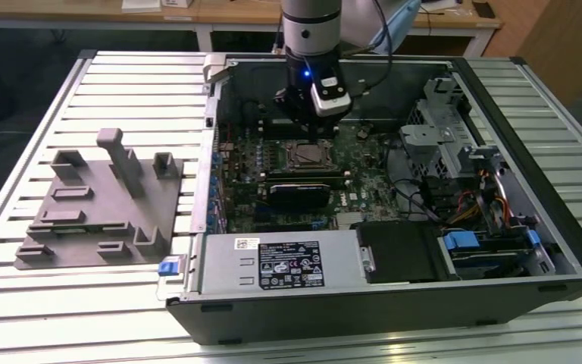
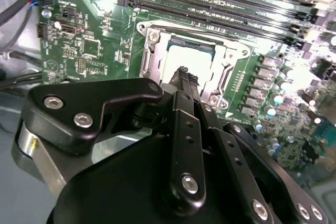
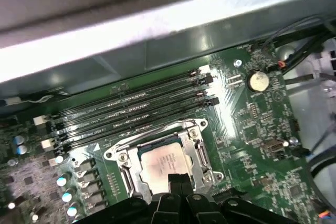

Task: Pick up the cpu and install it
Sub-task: 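Install the first cpu locking lever, then install the second cpu locking lever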

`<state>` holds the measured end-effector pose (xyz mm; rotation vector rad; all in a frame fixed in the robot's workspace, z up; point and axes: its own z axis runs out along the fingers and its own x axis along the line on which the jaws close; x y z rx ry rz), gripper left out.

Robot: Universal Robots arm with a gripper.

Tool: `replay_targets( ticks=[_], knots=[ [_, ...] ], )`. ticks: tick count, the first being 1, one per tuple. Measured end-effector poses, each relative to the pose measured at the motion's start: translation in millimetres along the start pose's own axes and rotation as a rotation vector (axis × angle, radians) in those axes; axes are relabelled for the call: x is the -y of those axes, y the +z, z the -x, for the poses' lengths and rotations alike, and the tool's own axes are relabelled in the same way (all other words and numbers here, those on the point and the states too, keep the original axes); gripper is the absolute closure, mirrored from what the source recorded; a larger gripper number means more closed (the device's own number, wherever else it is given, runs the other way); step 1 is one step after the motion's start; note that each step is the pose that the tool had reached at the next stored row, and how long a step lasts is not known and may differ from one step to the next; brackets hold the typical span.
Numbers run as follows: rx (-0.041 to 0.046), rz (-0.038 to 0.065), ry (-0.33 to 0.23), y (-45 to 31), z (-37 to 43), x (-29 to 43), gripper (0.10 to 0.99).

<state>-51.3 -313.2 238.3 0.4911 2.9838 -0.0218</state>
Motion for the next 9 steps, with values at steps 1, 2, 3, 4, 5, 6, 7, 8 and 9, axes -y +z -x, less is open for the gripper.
replay_targets(
  ticks=[1, 2, 3, 4, 5, 6, 7, 8, 9],
  knots=[
    [0.0000, 0.000, 0.000, -1.9, 0.2, 0.0, 0.980],
    [0.0000, 0.000, 0.000, -2.3, 0.3, 0.0, 0.980],
    [0.0000, 0.000, 0.000, -2.3, 0.3, 0.0, 0.980],
    [0.0001, 0.000, 0.000, -2.3, 0.3, -0.1, 0.980],
    [0.0000, 0.000, 0.000, -3.0, 0.4, 0.0, 0.980],
    [0.0001, 0.000, 0.000, -3.6, 0.5, 0.0, 0.980],
    [0.0000, 0.000, 0.000, -3.6, 0.5, 0.0, 0.980],
    [0.0000, 0.000, 0.000, -3.6, 0.5, 0.0, 0.980],
    [0.0000, 0.000, 0.000, -3.7, 0.5, 0.0, 0.980]
  ],
)
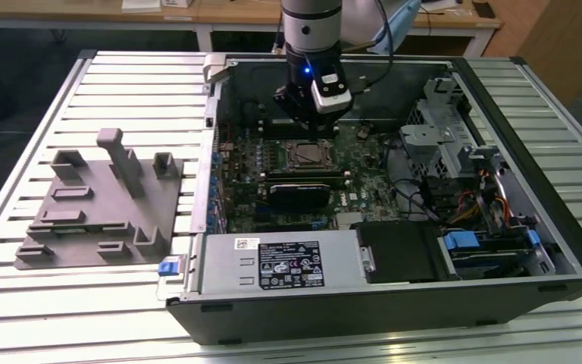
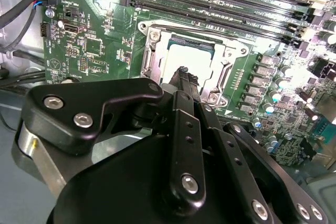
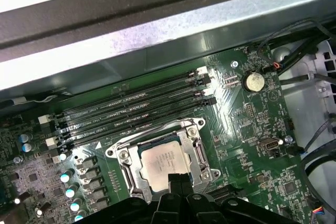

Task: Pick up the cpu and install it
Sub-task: 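Install the second cpu locking lever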

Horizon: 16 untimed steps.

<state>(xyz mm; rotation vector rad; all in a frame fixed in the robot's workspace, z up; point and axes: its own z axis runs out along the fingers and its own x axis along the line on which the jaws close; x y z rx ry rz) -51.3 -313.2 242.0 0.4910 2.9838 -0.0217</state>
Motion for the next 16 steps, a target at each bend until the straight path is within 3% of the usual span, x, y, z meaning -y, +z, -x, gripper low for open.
replay_targets(
  ticks=[8, 16],
  knots=[
    [0.0000, 0.000, 0.000, -2.2, 0.2, 0.0, 0.980],
    [0.0000, 0.000, 0.000, -12.9, 1.5, -0.1, 0.980]
  ],
)
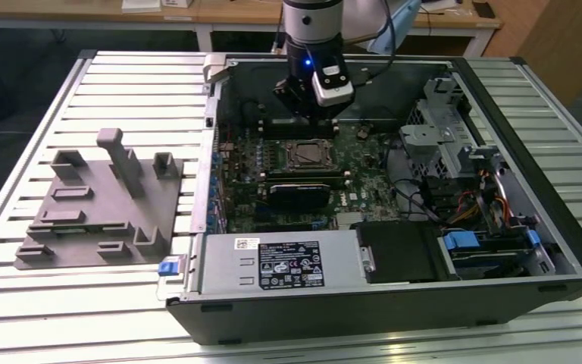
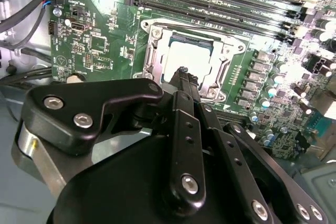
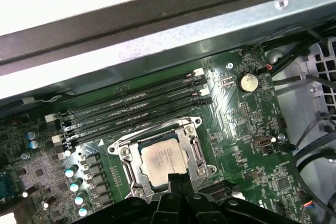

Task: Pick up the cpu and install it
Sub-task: 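Install the second cpu locking lever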

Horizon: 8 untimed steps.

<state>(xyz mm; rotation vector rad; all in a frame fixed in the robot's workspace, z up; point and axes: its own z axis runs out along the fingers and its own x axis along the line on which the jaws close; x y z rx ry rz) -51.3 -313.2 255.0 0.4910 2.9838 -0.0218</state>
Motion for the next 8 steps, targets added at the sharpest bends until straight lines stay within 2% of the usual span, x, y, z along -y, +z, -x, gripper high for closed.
replay_targets(
  ticks=[6, 8],
  knots=[
    [0.0000, 0.000, 0.000, -7.8, 0.9, 0.0, 0.980],
    [0.0001, 0.000, 0.000, -8.1, 1.0, -0.1, 0.980]
  ],
)
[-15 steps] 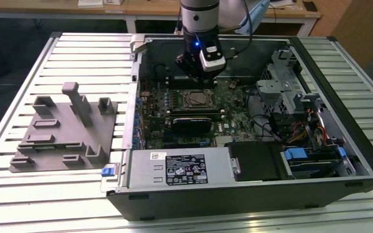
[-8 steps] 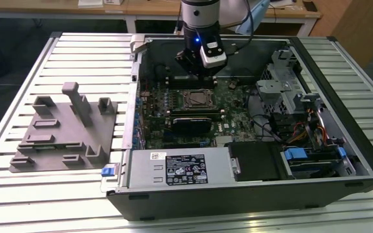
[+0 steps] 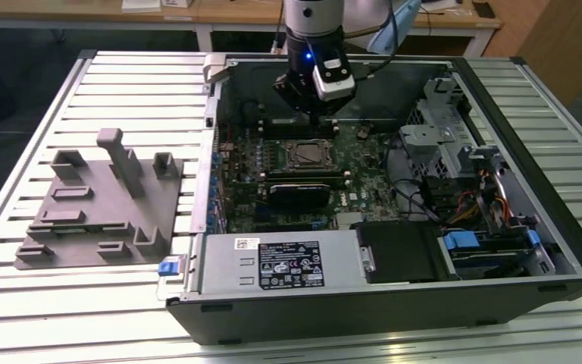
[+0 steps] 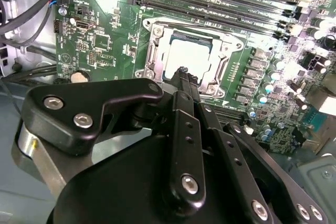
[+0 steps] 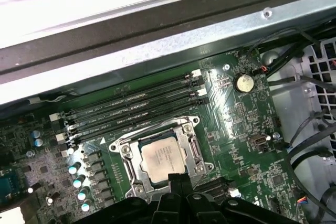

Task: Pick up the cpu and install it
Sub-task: 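Install the second cpu locking lever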

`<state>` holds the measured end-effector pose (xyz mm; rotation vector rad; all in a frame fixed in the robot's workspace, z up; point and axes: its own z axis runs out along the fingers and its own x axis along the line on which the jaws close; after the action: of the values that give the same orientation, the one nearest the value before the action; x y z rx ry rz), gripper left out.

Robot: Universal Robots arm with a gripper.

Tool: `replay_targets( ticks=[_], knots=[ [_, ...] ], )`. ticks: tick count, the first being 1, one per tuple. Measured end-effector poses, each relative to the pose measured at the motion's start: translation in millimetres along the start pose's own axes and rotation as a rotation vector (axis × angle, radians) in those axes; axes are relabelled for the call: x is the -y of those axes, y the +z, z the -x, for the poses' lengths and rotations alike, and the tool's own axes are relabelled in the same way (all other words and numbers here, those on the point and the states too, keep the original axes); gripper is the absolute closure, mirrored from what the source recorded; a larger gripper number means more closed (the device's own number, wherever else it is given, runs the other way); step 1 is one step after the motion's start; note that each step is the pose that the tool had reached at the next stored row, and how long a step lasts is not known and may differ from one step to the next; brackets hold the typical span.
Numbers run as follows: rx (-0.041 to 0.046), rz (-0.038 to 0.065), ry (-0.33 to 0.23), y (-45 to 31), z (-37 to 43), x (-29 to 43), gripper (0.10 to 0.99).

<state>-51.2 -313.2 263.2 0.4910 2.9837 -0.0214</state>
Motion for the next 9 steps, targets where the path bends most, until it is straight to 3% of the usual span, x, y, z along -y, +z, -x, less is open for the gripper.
replay_targets(
  ticks=[9],
  knots=[
    [-0.0001, 0.000, 0.000, 0.1, 1.7, 4.9, 0.980]
  ],
)
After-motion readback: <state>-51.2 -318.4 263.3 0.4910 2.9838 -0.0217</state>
